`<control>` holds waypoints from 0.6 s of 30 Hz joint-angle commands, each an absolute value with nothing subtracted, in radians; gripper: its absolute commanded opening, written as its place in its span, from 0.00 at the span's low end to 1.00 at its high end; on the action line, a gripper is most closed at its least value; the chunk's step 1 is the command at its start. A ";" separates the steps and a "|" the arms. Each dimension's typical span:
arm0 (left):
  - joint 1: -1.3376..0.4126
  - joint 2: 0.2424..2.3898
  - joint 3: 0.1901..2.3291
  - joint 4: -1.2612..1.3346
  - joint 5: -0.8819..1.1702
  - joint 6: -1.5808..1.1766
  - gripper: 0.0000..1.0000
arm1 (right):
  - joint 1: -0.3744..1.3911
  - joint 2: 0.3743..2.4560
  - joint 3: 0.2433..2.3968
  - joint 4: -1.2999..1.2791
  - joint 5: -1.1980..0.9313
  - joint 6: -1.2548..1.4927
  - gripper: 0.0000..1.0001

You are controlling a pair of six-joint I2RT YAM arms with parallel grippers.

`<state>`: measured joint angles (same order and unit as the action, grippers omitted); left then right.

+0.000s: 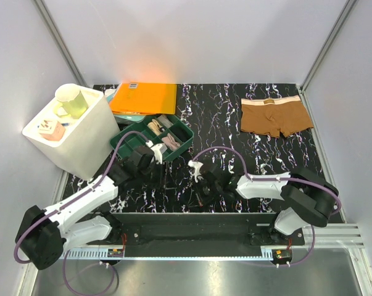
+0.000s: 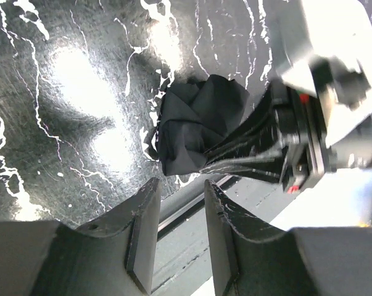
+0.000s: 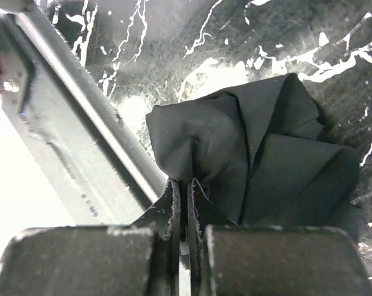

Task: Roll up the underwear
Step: Roll the underwear to the center of the board.

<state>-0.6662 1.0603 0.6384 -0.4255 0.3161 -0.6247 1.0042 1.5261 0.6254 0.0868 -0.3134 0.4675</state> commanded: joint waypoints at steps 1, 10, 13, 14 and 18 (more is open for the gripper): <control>-0.663 0.996 0.617 -0.416 0.296 -0.600 0.37 | 0.943 1.525 0.617 0.149 -0.513 0.535 0.00; -0.663 0.965 0.551 -0.324 0.325 -0.615 0.37 | 0.864 1.614 0.603 0.327 -0.687 0.687 0.00; -0.666 0.974 0.516 -0.272 0.340 -0.630 0.37 | 0.845 1.647 0.586 0.342 -0.680 0.712 0.00; -0.669 0.977 0.506 -0.234 0.345 -0.644 0.37 | 0.835 1.649 0.569 0.356 -0.681 0.721 0.00; -0.698 0.999 0.459 -0.149 0.354 -0.673 0.37 | 0.798 1.626 0.528 0.368 -0.658 0.747 0.00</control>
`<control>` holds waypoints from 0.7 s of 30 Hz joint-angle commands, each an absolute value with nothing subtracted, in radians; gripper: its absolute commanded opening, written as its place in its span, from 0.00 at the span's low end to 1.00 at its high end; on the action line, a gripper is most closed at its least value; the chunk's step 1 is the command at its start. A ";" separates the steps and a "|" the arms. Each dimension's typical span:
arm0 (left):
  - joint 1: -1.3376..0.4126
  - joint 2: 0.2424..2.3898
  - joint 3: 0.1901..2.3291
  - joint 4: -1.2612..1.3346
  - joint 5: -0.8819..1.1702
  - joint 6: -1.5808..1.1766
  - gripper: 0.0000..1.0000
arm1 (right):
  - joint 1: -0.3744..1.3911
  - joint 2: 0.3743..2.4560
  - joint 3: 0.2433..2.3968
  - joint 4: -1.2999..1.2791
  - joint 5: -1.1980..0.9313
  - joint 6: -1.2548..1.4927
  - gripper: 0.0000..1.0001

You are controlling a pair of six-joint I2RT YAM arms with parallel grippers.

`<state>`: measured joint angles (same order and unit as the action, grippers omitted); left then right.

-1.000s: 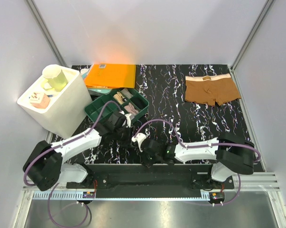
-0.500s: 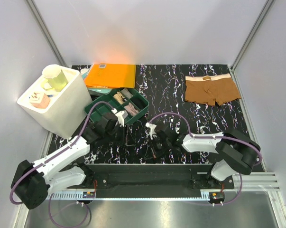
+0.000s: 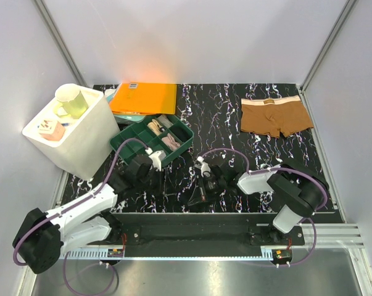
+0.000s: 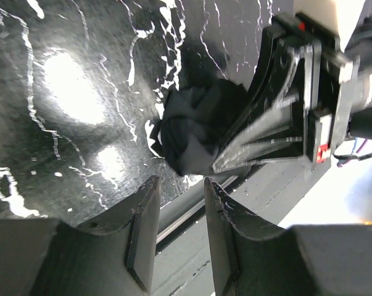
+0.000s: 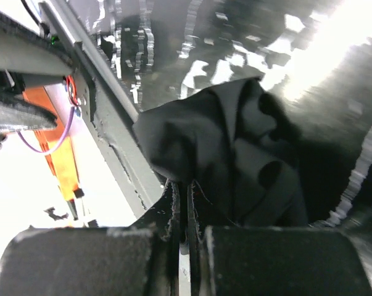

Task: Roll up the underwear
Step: Roll the underwear to the center of the board.

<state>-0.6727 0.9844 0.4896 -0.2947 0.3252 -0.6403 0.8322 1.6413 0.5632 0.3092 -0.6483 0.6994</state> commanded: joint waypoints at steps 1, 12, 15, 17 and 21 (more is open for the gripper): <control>-0.713 1.000 0.454 -0.132 0.348 -0.675 0.37 | 0.789 1.617 0.513 0.371 -0.658 0.749 0.00; -0.795 1.173 0.405 0.150 0.318 -0.710 0.44 | 0.724 1.683 0.439 0.511 -0.690 0.821 0.00; -0.795 1.207 0.391 0.215 0.319 -0.713 0.44 | 0.704 1.692 0.420 0.535 -0.702 0.834 0.00; -0.795 1.226 0.384 0.251 0.313 -0.712 0.45 | 0.693 1.701 0.408 0.563 -0.721 0.841 0.00; -0.796 1.273 0.383 0.294 0.301 -0.704 0.45 | 0.673 1.747 0.388 0.632 -0.753 0.871 0.00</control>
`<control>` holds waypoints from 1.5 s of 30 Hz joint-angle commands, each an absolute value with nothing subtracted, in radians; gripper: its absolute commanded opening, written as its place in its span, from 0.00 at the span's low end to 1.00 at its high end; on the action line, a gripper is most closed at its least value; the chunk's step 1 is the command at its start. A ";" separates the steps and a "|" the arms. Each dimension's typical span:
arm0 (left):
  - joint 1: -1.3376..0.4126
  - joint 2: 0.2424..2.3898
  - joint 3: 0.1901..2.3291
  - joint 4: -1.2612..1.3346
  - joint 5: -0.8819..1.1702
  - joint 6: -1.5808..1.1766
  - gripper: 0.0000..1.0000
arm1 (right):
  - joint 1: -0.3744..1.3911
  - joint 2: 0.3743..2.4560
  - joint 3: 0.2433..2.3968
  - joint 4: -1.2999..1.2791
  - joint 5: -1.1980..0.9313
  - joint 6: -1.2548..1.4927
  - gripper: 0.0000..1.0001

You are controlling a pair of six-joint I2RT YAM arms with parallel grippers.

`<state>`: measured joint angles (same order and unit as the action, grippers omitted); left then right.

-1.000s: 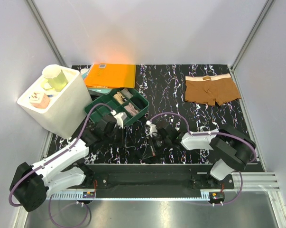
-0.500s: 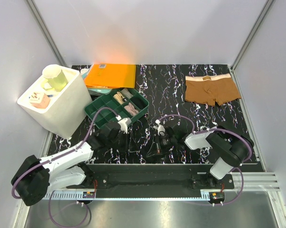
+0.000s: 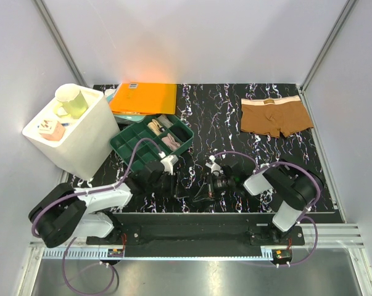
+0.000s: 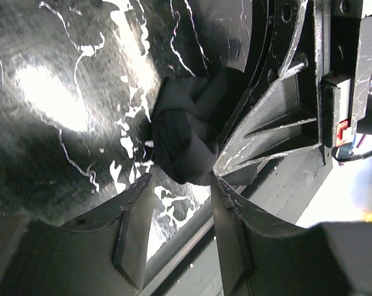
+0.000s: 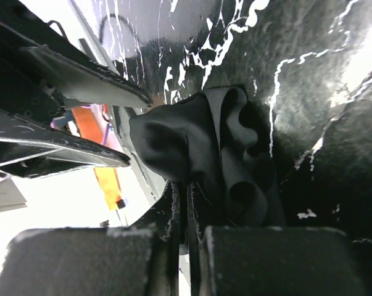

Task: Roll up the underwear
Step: Roll the underwear to the center of the board.

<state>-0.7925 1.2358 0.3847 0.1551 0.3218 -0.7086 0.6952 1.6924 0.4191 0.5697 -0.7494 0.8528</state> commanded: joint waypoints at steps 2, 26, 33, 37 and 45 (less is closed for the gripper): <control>-0.796 1.305 0.383 0.327 0.302 -0.703 0.45 | 0.666 1.767 0.384 0.681 -0.776 0.884 0.00; -0.841 1.470 0.563 0.121 0.299 -0.591 0.00 | 0.650 1.651 0.497 0.350 -0.710 0.709 0.28; -0.848 1.523 0.702 -0.110 0.273 -0.508 0.00 | 0.650 1.534 0.561 0.117 -0.640 0.598 0.48; -0.856 1.528 0.724 -0.156 0.258 -0.489 0.00 | 0.650 1.487 0.565 0.051 -0.598 0.575 0.58; -0.877 1.525 0.767 -0.203 0.224 -0.485 0.00 | 0.653 1.381 0.542 0.006 -0.557 0.594 0.63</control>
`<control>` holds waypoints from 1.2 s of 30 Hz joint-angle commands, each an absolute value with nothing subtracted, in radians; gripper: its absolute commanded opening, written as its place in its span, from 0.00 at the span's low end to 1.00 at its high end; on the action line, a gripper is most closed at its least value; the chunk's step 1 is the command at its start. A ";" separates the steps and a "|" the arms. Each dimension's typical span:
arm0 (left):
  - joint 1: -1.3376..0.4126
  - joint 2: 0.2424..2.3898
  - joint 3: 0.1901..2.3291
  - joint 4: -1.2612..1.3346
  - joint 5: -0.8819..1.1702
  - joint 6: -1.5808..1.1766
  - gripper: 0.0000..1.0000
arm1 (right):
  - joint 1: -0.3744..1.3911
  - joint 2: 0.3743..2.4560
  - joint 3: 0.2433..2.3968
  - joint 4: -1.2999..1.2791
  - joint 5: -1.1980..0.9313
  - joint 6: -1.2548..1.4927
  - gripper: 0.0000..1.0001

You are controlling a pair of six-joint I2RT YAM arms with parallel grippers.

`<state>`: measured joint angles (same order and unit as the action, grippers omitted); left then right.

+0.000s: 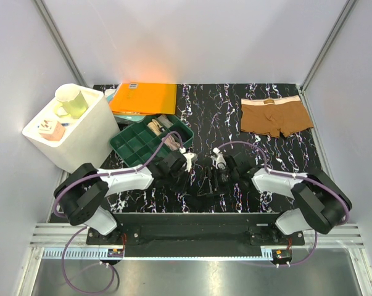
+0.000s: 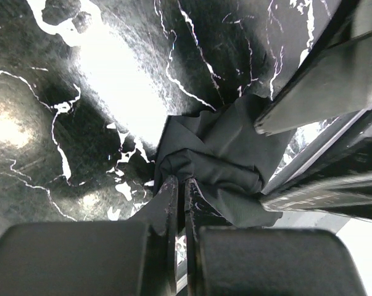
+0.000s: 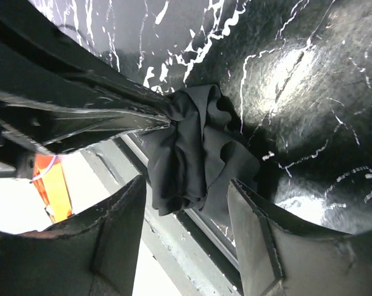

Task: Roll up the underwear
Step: Roll the underwear to the center of the board.

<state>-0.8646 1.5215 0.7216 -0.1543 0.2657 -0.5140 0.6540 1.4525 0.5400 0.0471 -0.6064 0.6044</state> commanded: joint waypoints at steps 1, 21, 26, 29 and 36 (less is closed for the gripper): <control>-0.880 1.525 0.769 -0.207 0.221 -0.486 0.00 | 0.653 1.352 0.531 0.006 -0.549 0.603 0.63; -0.940 1.604 0.887 -0.298 0.192 -0.474 0.00 | 0.664 1.486 0.471 0.083 -0.511 0.621 0.14; -0.956 1.628 0.925 -0.305 0.187 -0.491 0.00 | 0.664 1.525 0.454 0.124 -0.505 0.630 0.13; -0.960 1.640 0.943 -0.311 0.186 -0.497 0.00 | 0.666 1.543 0.449 0.140 -0.503 0.635 0.13; -0.963 1.681 0.979 -0.339 0.180 -0.517 0.00 | 0.666 1.519 0.456 0.106 -0.483 0.629 0.18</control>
